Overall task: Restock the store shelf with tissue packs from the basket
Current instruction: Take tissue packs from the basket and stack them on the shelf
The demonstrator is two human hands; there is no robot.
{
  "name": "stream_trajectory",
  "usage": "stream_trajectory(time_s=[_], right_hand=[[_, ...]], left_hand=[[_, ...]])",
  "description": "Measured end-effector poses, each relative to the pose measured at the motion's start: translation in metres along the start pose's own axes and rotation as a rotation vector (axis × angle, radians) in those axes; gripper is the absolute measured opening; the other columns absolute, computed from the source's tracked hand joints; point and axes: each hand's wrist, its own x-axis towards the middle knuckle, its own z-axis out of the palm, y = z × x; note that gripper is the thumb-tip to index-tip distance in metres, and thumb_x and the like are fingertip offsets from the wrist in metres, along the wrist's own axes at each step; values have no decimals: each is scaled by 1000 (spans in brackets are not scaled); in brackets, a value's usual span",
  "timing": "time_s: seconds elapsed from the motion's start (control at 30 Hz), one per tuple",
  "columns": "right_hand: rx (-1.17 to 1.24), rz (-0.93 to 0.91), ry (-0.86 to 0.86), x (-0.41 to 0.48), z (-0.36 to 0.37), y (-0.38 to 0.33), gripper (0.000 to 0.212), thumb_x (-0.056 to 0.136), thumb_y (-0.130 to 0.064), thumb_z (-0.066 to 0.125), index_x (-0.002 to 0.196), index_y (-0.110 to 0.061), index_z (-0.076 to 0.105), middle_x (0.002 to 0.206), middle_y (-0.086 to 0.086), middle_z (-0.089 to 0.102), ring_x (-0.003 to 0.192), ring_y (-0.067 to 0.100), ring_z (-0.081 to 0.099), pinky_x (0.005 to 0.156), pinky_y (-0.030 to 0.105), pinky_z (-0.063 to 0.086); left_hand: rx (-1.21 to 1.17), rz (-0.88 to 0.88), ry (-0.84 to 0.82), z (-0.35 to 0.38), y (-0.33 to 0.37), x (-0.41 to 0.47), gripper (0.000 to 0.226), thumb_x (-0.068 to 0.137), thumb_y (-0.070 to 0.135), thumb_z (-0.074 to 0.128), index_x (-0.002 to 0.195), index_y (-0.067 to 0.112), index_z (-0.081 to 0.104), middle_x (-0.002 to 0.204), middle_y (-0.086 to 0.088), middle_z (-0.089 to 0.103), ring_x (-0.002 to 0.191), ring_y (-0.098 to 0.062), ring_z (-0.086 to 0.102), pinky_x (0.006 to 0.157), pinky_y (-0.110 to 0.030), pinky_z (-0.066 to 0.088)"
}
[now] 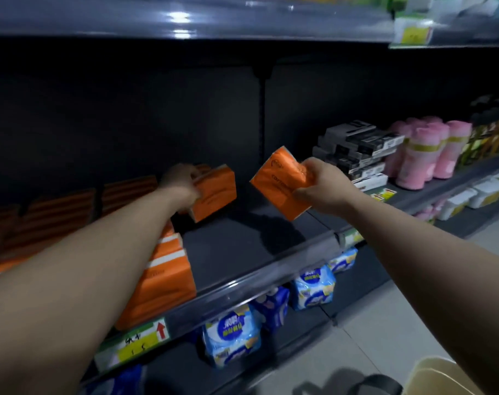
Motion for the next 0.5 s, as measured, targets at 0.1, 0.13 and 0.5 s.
stream_trajectory(time_s=[0.1, 0.13, 0.5], right_hand=[[14, -15, -15, 24, 20, 4, 27, 76, -10, 63, 101, -16, 54, 85, 1, 57, 78, 20, 55, 57, 25, 39], [24, -24, -19, 29, 26, 4, 28, 75, -10, 64, 101, -15, 55, 86, 2, 57, 79, 20, 55, 60, 26, 40], [93, -77, -175, 60, 60, -13, 50, 72, -5, 73, 118, -18, 60, 100, 0, 60, 90, 17, 59, 71, 25, 45]], left_hand=[[46, -7, 17, 15, -20, 22, 39, 80, 4, 66, 118, 7, 64, 124, -15, 61, 111, -31, 58, 87, -31, 45], [63, 5, 25, 18, -26, 29, 40, 80, 2, 64, 119, 7, 64, 125, -15, 60, 113, -31, 58, 90, -31, 45], [71, 32, 87, 23, -48, 50, 34, 76, 11, 75, 107, 0, 66, 113, -20, 63, 104, -34, 60, 86, -37, 47]])
